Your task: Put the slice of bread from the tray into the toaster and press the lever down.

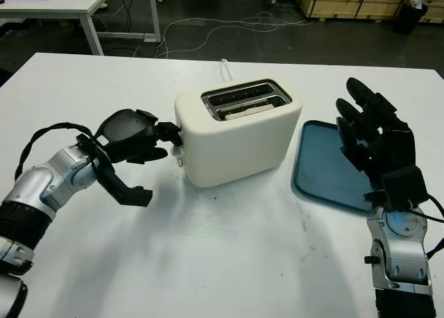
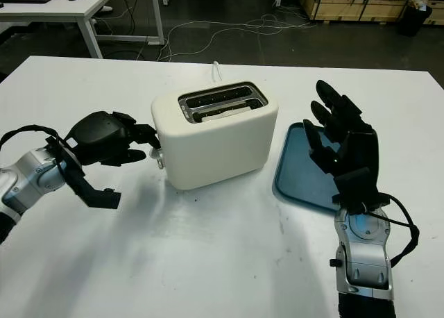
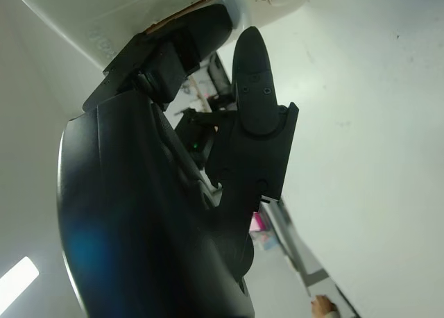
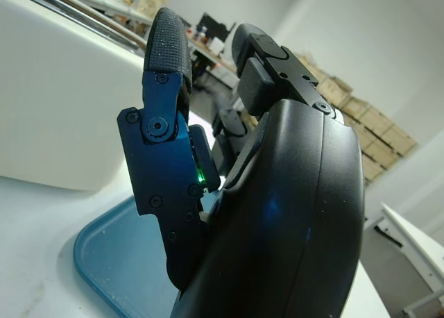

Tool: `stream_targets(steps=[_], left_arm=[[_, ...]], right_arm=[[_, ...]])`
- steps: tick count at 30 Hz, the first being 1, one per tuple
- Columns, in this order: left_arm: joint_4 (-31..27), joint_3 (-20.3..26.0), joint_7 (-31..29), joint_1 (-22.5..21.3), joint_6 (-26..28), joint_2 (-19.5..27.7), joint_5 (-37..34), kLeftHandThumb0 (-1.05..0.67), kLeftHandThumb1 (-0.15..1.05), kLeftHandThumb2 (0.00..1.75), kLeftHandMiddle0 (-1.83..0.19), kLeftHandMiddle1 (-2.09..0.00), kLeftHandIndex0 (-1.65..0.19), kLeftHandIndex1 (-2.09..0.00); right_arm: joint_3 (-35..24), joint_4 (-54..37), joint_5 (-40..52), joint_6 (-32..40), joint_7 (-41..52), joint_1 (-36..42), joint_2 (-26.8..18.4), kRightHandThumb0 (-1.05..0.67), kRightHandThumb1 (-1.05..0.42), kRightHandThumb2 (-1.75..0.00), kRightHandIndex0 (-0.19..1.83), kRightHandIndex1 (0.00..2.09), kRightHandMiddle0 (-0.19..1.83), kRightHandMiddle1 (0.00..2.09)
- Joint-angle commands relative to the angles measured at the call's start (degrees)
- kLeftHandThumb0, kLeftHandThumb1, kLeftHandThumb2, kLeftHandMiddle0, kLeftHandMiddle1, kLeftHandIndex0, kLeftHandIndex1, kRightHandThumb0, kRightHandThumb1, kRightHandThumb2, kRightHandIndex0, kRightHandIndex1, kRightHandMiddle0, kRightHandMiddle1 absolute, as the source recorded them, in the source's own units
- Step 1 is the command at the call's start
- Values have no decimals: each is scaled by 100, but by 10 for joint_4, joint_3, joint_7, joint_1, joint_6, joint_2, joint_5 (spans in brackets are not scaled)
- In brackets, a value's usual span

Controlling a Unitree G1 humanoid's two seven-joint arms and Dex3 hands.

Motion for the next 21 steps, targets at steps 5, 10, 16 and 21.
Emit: stream_targets(steps=[5, 10, 16, 21], left_arm=[[-51, 22, 56, 75, -24, -27, -12, -35, 92, 64, -60, -173, -54, -147], [-86, 76, 54, 84, -16, -11, -30, -34, 92, 54, -58, -175, -51, -154], [-110, 114, 53, 93, -10, -1, -23, -36, 92, 47, -65, -149, -68, -106], [-115, 129, 57, 97, -20, 1, -22, -34, 92, 44, -72, -141, -76, -92]], right_arm=[[1, 11, 4, -1, 2, -3, -1, -67, -92, -40, 51, 0, 51, 0], [4, 9, 2, 9, 0, -2, 0, -68, -92, -40, 50, 0, 50, 0], [7, 15, 5, 3, 2, -2, 0, -66, -92, -41, 49, 0, 49, 0], [8, 20, 4, -1, 5, -3, -2, -65, -92, -43, 49, 0, 48, 0]])
